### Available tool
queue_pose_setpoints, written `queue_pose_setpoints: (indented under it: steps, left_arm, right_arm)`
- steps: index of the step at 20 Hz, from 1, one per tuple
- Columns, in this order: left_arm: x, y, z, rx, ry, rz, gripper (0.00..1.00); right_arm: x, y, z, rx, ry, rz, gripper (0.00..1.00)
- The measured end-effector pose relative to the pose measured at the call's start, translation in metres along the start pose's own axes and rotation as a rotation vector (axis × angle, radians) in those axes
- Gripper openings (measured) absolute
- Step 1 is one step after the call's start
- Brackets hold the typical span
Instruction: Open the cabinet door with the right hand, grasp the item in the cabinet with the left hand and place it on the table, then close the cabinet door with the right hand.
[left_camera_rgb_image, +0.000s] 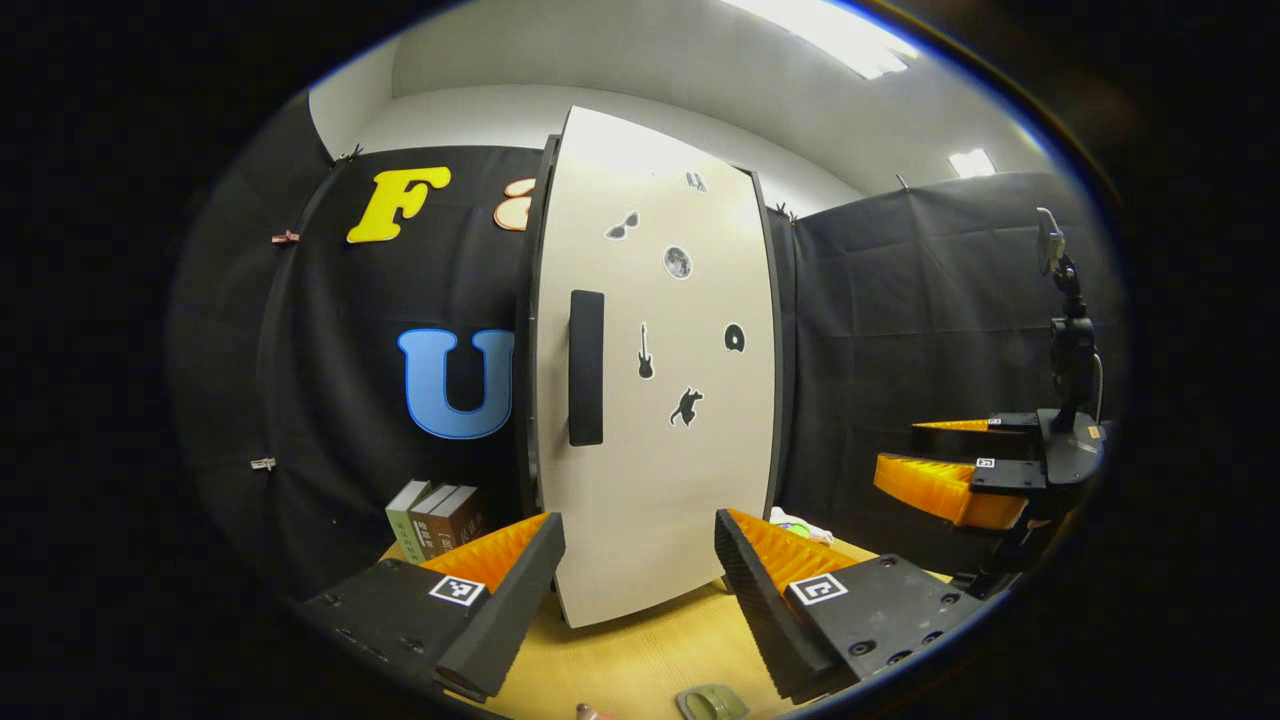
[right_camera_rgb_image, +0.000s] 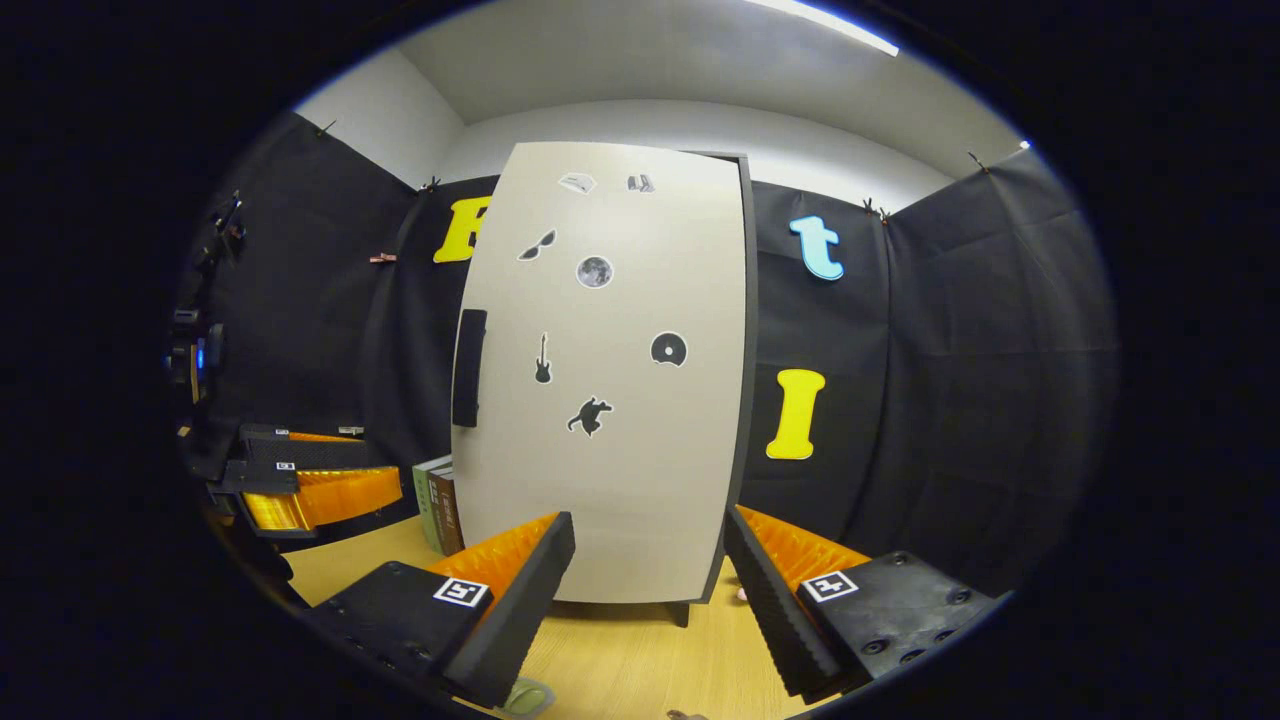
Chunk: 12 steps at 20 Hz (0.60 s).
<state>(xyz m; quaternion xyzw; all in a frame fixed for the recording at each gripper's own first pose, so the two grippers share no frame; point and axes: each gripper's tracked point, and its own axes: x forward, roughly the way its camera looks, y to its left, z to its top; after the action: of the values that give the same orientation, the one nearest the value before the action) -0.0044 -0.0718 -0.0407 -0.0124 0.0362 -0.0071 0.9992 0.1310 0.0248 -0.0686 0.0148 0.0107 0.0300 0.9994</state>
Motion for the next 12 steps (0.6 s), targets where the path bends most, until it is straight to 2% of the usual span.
queue_pose_setpoints:
  steps: [12]
  left_arm:
    - [-0.0020, 0.0059, 0.0052, 0.045, -0.018, 0.019, 0.95]
  right_arm:
    - [0.0060, 0.0022, -0.0069, 0.006, 0.016, 0.014, 0.97]
